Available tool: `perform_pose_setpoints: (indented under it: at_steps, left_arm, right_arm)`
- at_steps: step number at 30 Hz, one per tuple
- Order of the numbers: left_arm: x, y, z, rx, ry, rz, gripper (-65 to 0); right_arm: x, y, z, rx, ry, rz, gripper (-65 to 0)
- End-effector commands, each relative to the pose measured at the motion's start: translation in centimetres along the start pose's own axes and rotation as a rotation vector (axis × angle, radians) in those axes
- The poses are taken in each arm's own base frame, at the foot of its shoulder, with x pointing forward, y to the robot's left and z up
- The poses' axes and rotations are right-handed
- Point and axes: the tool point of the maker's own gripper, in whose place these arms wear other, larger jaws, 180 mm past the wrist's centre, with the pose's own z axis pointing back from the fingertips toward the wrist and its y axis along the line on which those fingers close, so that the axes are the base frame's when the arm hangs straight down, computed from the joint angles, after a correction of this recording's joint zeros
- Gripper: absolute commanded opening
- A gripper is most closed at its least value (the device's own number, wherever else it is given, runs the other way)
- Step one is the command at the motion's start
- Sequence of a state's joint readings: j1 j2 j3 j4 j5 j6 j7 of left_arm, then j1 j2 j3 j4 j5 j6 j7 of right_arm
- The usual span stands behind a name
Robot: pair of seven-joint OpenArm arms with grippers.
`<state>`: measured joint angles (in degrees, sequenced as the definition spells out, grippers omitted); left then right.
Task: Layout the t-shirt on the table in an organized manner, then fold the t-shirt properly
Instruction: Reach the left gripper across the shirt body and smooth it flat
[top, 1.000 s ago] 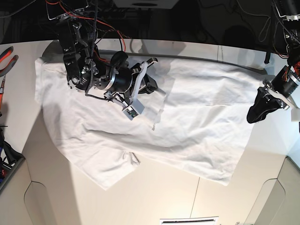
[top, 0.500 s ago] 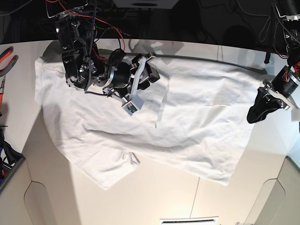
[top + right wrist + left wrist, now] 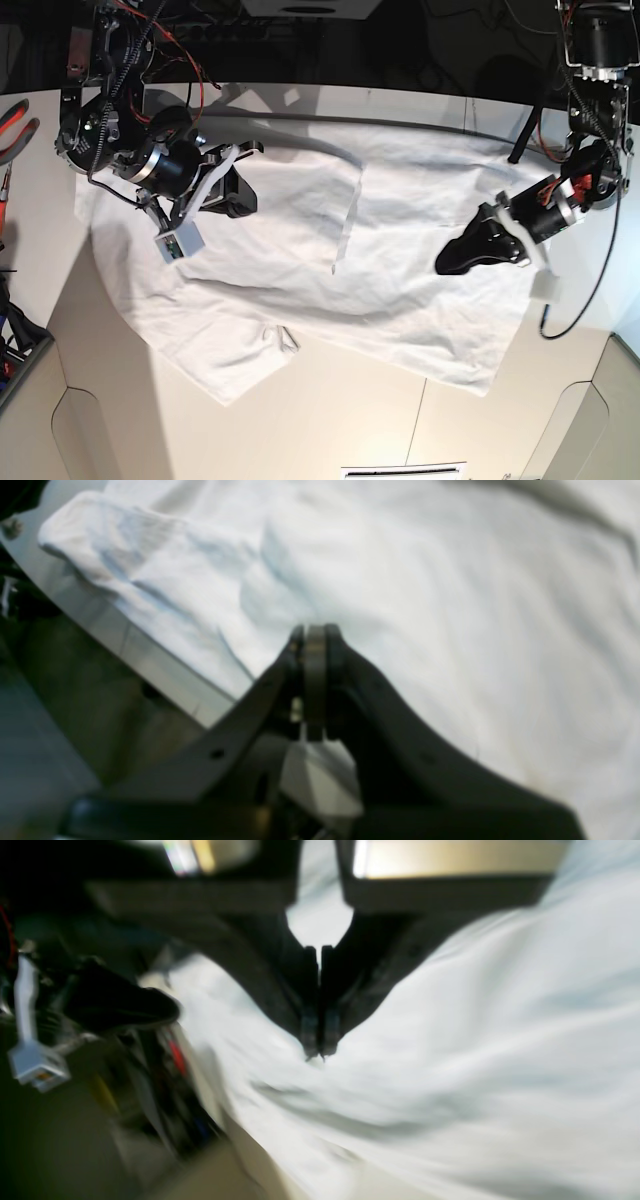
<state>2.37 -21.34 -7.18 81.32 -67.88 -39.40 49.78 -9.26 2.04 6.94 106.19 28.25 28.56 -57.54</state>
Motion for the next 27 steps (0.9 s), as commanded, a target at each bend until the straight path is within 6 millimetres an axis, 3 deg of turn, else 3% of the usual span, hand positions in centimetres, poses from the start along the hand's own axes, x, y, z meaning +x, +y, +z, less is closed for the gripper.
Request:
perform_pose_setpoints:
  at_steps: [1,7,12,15,20,27]
  left_arm:
    - [1.7,-1.8,-1.2,-0.064,-0.022,-0.039,-65.0]
    - [-0.3,-8.5,-8.0,-0.235,0.112,-0.148,-65.0]
    - [-4.3,-13.1,-11.7,-0.323,0.240,-0.244,-65.0]
    - [-6.5,-14.2,-13.3,-0.325,0.295,-0.303,-65.0]
    - [-7.7,-11.8,-15.5,-0.219,0.321,-0.342,-65.0]
    - [-9.1,-5.3,-16.4,-0.013,0.369,-0.333,-65.0]
  right_arm:
    - [0.6,0.1,0.6,0.010,-0.044,-0.021,-65.0]
    - [-2.0,-1.7,2.4,-0.031,-0.092,-0.179,-65.0]
    - [-1.5,-1.8,2.6,-0.023,-0.146,-0.238,-65.0]
    - [-1.1,-1.3,2.3,0.001,-0.170,-0.250,-65.0]
    - [-0.5,-1.0,2.0,0.017,-0.212,-0.266,-65.0]
    - [-2.4,-2.8,0.4,-0.034,-0.190,-0.303,-65.0]
